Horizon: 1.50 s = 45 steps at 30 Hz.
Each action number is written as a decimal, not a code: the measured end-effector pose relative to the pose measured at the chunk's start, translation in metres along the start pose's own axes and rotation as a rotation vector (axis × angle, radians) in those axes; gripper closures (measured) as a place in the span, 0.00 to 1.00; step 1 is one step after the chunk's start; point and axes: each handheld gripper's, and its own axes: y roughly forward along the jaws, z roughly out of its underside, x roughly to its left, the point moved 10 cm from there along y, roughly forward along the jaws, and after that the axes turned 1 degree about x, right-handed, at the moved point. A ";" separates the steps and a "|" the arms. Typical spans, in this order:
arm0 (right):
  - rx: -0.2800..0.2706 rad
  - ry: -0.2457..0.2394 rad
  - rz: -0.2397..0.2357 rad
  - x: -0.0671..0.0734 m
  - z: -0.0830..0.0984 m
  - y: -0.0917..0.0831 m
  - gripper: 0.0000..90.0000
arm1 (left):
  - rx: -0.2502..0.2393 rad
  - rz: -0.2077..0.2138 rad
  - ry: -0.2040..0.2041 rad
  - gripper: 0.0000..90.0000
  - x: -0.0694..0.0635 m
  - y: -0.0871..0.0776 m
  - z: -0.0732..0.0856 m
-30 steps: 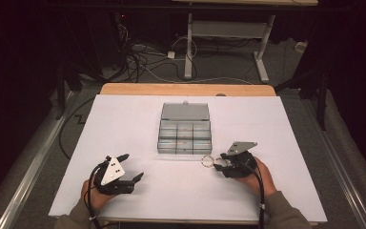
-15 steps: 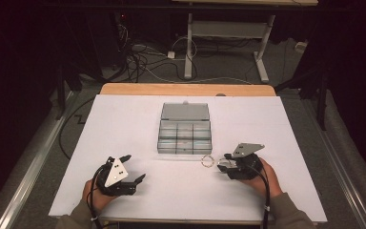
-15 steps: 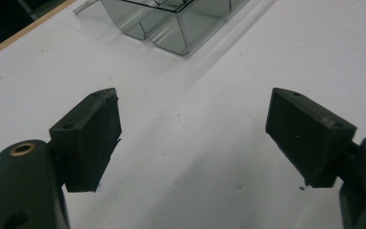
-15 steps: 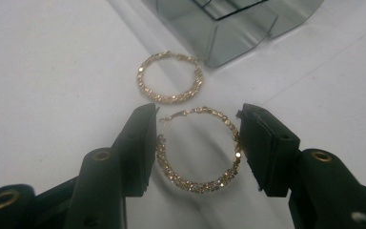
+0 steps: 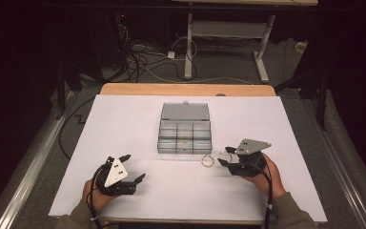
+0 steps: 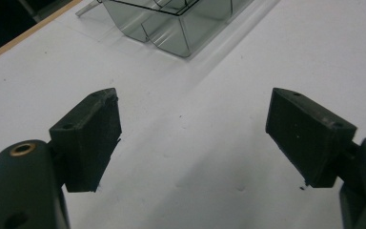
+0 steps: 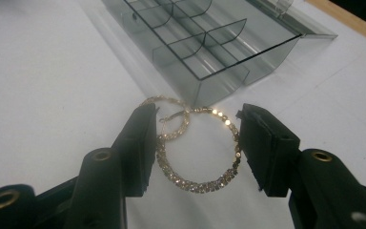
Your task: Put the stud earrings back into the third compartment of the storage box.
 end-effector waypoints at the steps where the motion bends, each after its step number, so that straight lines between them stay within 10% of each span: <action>1: -0.006 -0.005 0.002 -0.001 -0.002 -0.001 0.54 | 0.000 0.001 -0.001 0.20 0.000 0.000 0.000; 45: -0.050 -0.046 0.044 -0.013 -0.071 0.037 0.54 | 0.000 0.000 0.002 0.20 0.000 -0.001 0.000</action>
